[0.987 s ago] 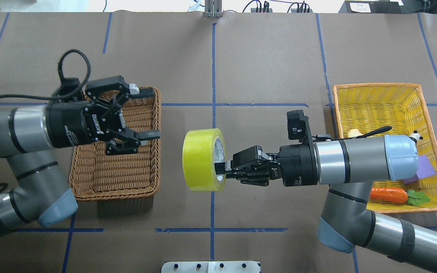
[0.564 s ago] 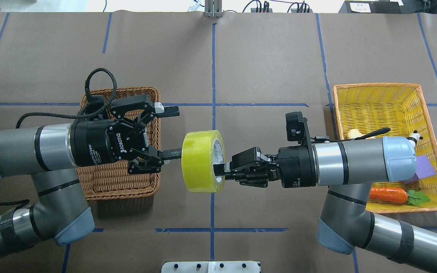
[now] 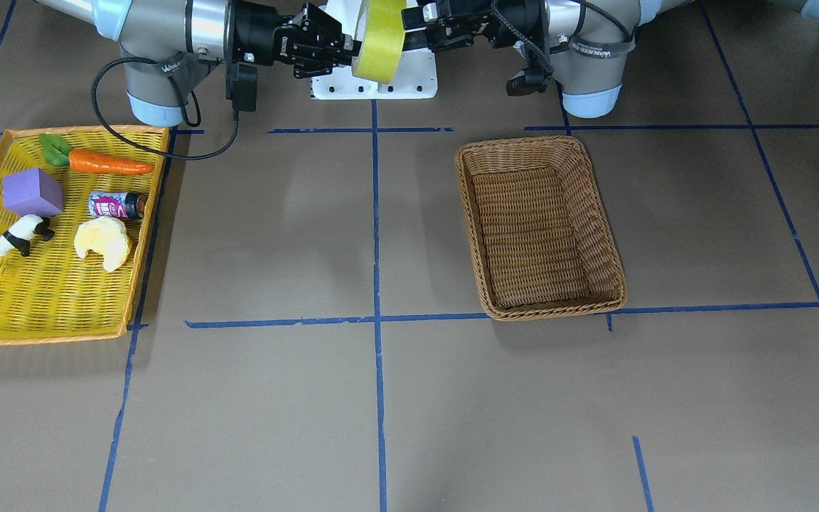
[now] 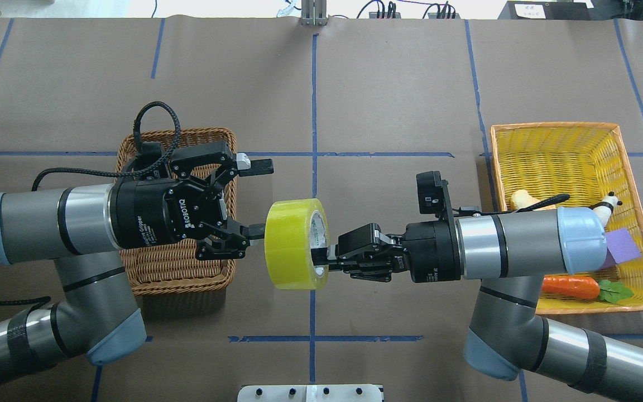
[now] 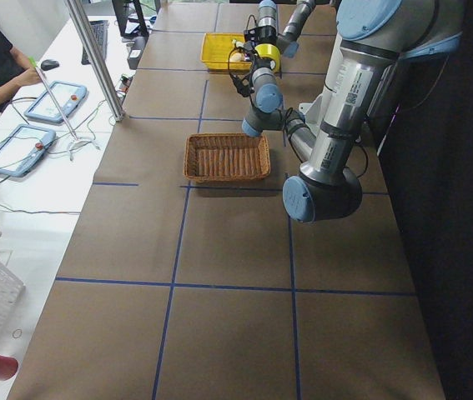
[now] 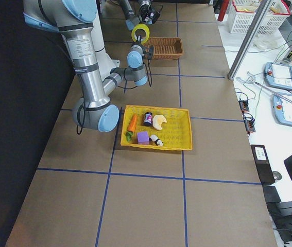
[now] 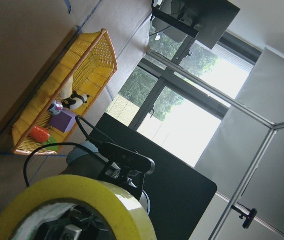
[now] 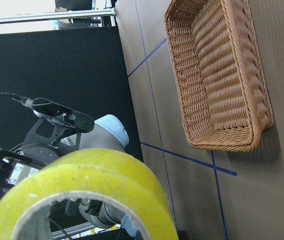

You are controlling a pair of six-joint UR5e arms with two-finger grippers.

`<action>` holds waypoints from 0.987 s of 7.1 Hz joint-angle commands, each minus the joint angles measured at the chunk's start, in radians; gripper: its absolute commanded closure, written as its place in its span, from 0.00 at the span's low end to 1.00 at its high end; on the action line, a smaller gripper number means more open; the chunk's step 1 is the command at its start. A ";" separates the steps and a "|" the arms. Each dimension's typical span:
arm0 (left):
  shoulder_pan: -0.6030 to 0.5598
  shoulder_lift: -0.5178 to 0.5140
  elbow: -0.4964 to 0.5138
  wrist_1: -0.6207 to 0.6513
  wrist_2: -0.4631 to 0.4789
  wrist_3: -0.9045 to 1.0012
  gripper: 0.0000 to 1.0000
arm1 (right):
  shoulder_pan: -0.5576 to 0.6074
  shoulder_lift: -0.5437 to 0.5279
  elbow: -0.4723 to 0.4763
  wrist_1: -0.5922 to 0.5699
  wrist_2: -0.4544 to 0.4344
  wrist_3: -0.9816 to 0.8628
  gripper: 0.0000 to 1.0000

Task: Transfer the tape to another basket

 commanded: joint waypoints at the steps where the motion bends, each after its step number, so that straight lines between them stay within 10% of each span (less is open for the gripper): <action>1: 0.015 -0.001 0.000 0.001 0.001 0.002 0.00 | -0.010 0.000 0.000 0.000 -0.016 0.000 0.98; 6: 0.035 -0.001 0.005 0.003 0.014 0.005 0.00 | -0.017 0.002 0.001 0.000 -0.025 -0.003 0.96; 7: 0.037 -0.004 0.003 0.003 0.016 0.000 0.17 | -0.020 0.000 0.001 0.000 -0.028 -0.005 0.90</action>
